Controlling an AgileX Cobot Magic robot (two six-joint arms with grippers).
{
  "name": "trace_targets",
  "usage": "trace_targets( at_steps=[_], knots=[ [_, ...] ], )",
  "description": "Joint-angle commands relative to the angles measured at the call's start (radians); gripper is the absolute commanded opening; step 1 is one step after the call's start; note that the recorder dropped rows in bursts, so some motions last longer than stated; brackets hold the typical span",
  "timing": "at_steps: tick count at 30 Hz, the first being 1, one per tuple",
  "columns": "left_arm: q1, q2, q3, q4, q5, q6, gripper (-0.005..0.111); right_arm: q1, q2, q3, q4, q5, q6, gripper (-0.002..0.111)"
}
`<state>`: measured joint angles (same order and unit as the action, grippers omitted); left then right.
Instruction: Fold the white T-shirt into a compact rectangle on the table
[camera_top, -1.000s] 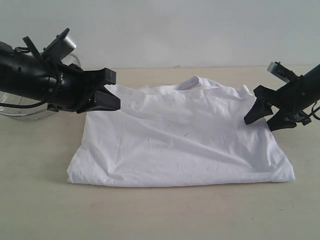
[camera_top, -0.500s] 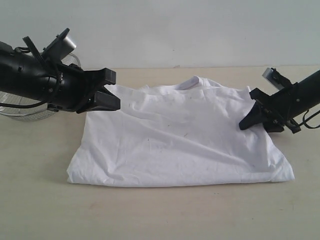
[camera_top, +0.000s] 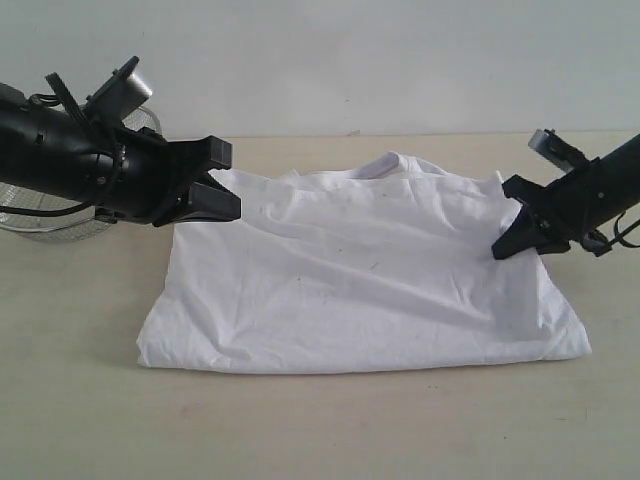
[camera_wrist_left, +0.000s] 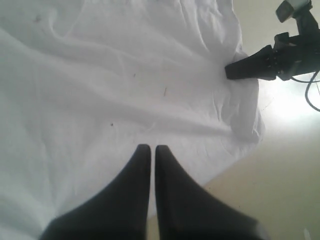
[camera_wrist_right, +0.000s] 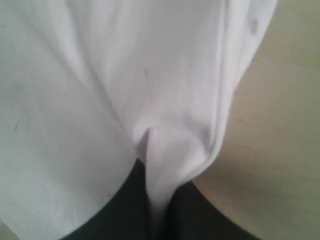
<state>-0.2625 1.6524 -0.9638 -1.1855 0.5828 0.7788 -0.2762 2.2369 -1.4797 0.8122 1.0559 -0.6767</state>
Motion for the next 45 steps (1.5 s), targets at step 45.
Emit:
trace_targets(
  at_steps=[45],
  knots=[
    [0.001,0.002,-0.007,0.017,0.019,-0.001,0.004,0.645,-0.169,0.0,-0.085,-0.342,0.21,0.0]
  ],
)
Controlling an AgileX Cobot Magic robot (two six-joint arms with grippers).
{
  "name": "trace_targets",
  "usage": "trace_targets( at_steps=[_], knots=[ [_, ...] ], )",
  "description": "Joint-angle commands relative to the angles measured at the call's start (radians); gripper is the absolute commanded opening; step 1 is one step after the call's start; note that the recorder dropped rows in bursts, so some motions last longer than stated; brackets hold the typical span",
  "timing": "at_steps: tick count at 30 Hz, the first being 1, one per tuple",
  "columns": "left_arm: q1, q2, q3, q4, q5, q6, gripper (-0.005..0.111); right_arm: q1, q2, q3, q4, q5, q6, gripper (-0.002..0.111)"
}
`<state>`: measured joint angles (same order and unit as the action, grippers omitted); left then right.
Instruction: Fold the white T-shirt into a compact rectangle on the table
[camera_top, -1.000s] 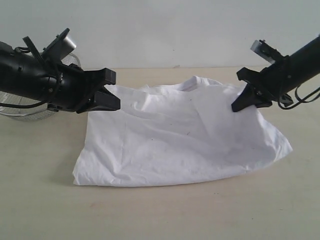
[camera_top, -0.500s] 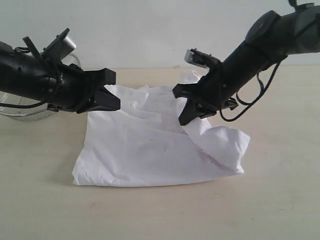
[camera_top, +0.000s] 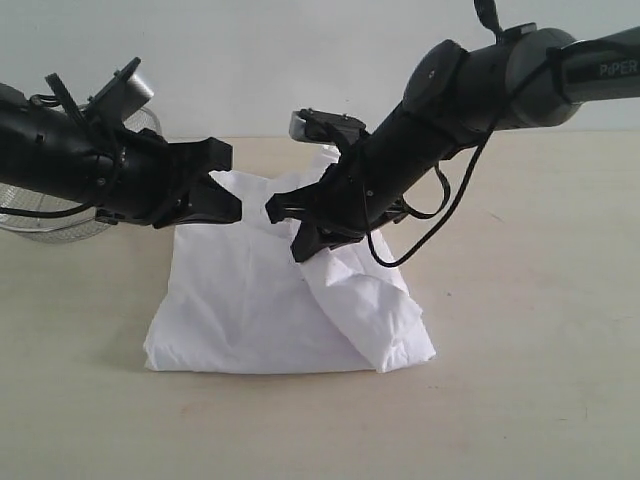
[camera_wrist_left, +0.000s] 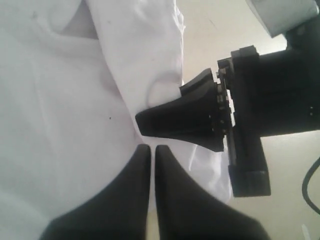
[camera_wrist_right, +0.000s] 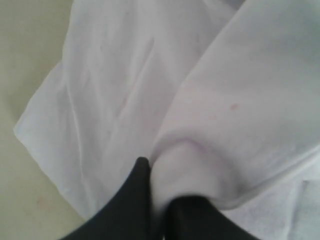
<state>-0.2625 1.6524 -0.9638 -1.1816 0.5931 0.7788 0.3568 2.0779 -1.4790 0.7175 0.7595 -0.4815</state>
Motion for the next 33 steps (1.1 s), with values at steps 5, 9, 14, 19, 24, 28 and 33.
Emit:
trace_targets(
  at_steps=[5,9,14,19,24,28,33],
  knots=[
    [0.001,0.002,-0.007,0.037,0.011,-0.006,0.004,0.022,0.008,-0.061,0.038,-0.026,0.036,0.0],
    [0.001,-0.007,-0.007,0.05,0.001,-0.023,0.004,0.055,0.042,-0.132,0.036,0.007,0.059,0.0],
    [0.001,-0.094,-0.007,0.253,-0.093,-0.185,0.004,0.113,0.091,-0.201,0.03,-0.008,0.117,0.0],
    [0.001,-0.192,-0.007,0.618,-0.114,-0.507,0.004,0.15,0.137,-0.259,0.032,-0.032,0.145,0.0],
    [0.001,-0.241,-0.005,0.688,-0.096,-0.556,0.004,0.166,0.199,-0.361,0.032,-0.02,0.202,0.0],
    [0.001,-0.266,-0.005,0.712,-0.096,-0.573,0.004,0.179,0.235,-0.371,0.034,-0.038,0.208,0.0],
    [0.001,-0.268,-0.005,0.712,-0.075,-0.58,0.004,0.21,0.238,-0.379,0.065,-0.131,0.222,0.0]
  ],
)
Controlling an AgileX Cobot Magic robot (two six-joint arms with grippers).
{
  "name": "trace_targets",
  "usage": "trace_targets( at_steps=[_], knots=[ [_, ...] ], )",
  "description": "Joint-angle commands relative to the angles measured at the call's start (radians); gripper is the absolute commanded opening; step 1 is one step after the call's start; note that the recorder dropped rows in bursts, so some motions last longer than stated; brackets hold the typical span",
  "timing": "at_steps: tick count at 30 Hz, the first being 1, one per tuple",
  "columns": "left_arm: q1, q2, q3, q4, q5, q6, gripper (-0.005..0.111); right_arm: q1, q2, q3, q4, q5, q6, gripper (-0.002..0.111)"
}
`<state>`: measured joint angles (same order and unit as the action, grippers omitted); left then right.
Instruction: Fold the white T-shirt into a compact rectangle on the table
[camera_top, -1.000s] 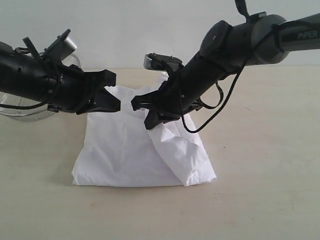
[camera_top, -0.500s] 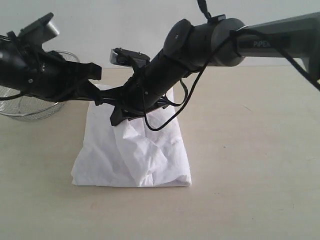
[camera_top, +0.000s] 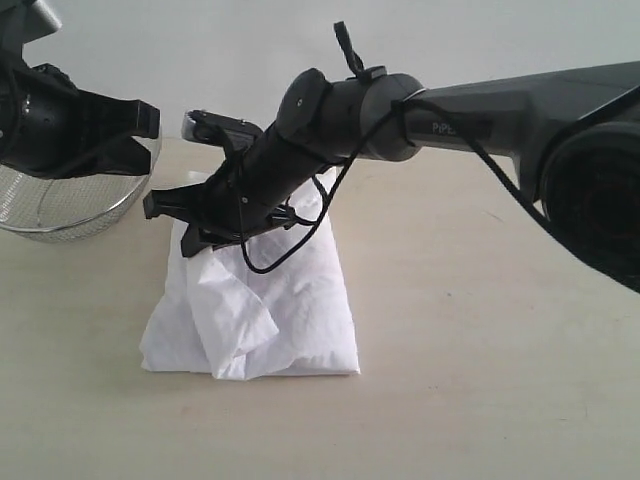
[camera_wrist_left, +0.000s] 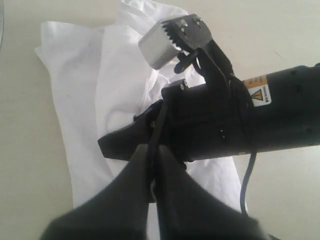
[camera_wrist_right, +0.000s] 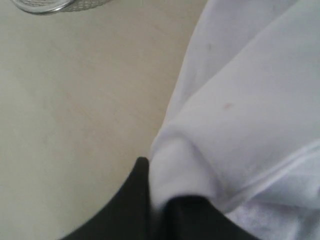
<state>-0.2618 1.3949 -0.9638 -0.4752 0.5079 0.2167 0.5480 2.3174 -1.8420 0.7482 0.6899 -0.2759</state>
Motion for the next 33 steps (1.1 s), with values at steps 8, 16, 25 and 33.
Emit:
trace_targets(
  at_steps=[8,16,25,33],
  knots=[
    [0.0,-0.015,-0.005,0.005,0.015,-0.018,0.004,0.019,-0.002,-0.018,0.038,-0.109,0.025,0.009],
    [0.0,-0.015,-0.005,0.005,0.015,-0.018,0.004,0.019,-0.002,-0.018,0.052,-0.072,-0.011,0.073],
    [0.0,-0.015,-0.005,0.005,0.015,-0.018,0.004,0.019,-0.006,-0.057,0.156,0.034,-0.134,0.054],
    [0.0,-0.027,-0.005,0.024,0.051,-0.001,0.004,-0.019,-0.156,-0.058,0.016,0.083,-0.124,0.009]
  ],
)
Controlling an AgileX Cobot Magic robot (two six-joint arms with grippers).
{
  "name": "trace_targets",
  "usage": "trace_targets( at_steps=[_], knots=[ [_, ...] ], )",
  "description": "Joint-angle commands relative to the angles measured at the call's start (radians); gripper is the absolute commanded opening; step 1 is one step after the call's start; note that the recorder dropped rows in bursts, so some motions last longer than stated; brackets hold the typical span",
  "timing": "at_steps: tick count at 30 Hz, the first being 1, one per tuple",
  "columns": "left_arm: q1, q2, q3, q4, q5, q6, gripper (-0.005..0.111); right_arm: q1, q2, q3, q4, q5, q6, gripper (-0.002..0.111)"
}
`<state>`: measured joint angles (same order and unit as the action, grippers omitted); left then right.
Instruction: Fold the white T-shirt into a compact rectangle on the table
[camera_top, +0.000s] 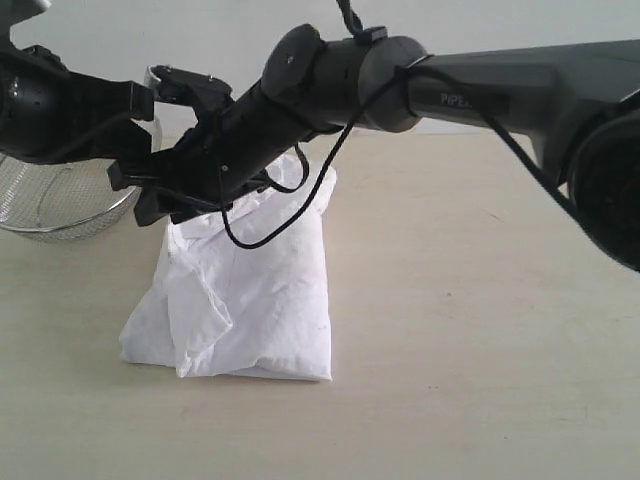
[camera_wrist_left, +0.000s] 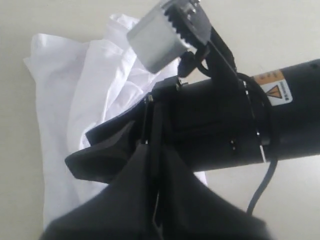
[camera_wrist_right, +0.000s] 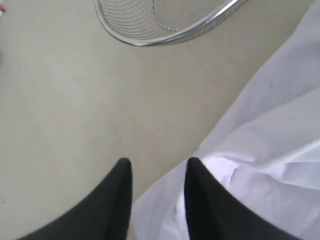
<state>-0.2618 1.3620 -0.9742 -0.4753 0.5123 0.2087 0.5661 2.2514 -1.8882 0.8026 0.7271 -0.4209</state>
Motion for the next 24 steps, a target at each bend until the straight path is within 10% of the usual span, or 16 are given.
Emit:
trace_targets(
  at_steps=[1,7,24],
  knots=[
    [0.0,0.006,0.005,0.024,0.057,0.015,0.004,-0.048,-0.097,-0.008,-0.074,0.048,0.059,0.004],
    [-0.017,0.151,0.007,-0.141,0.141,0.247,0.004,-0.145,-0.149,-0.008,-0.388,0.216,0.213,0.0],
    [0.0,0.369,-0.046,-0.295,0.053,0.321,0.004,-0.354,-0.158,-0.008,-0.439,0.403,0.179,0.0]
  ],
)
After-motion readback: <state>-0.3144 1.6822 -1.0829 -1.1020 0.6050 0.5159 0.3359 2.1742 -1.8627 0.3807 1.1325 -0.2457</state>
